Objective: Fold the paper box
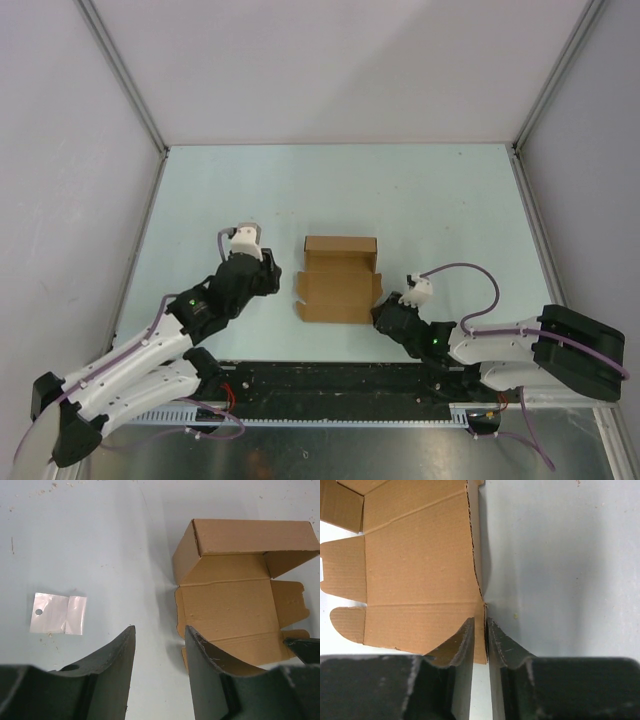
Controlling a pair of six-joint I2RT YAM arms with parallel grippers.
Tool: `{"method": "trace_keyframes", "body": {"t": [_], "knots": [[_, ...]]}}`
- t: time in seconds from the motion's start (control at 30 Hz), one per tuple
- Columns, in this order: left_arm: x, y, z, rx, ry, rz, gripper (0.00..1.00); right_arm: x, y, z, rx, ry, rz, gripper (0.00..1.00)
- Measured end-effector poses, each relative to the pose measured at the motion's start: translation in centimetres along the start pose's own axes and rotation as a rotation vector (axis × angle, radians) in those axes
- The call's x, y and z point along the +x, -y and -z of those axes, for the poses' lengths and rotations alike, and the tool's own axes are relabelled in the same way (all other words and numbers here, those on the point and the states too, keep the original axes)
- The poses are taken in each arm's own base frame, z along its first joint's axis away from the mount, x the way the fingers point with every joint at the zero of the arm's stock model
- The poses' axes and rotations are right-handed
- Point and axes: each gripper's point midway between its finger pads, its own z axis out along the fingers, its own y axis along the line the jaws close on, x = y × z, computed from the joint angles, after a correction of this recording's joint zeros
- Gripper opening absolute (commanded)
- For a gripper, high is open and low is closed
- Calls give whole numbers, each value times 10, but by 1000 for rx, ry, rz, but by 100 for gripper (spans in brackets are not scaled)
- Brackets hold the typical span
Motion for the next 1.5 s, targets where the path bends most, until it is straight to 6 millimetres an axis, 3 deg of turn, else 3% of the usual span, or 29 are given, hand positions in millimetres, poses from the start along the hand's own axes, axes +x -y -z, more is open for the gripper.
{"method": "trace_keyframes", "body": {"t": [0.3, 0.4, 0.57, 0.67, 0.83, 1.07, 1.2, 1.33, 1.5], "knots": [[4, 2, 3, 28, -5, 8, 50, 0, 3, 2, 5, -7, 42, 5], [0, 4, 7, 50, 7, 16, 50, -11, -6, 6, -12, 1, 104, 5], [-7, 10, 16, 95, 33, 35, 50, -65, -38, 13, -102, 23, 107, 3], [-7, 12, 19, 115, 31, 37, 50, -97, -37, 18, -127, 32, 103, 4], [-7, 14, 27, 140, 16, 34, 49, -126, -35, 35, -134, -30, 200, 5], [-33, 29, 43, 203, 50, 49, 49, -137, -46, 38, -142, -248, 341, 5], [-34, 30, 47, 215, 43, 43, 50, -130, -32, 41, -164, -384, 316, 4], [-34, 32, 49, 227, 31, 31, 51, -140, -24, 47, -189, -466, 265, 0], [-34, 33, 50, 229, 19, 17, 51, -159, -37, 44, -243, -573, 296, 0]]}}
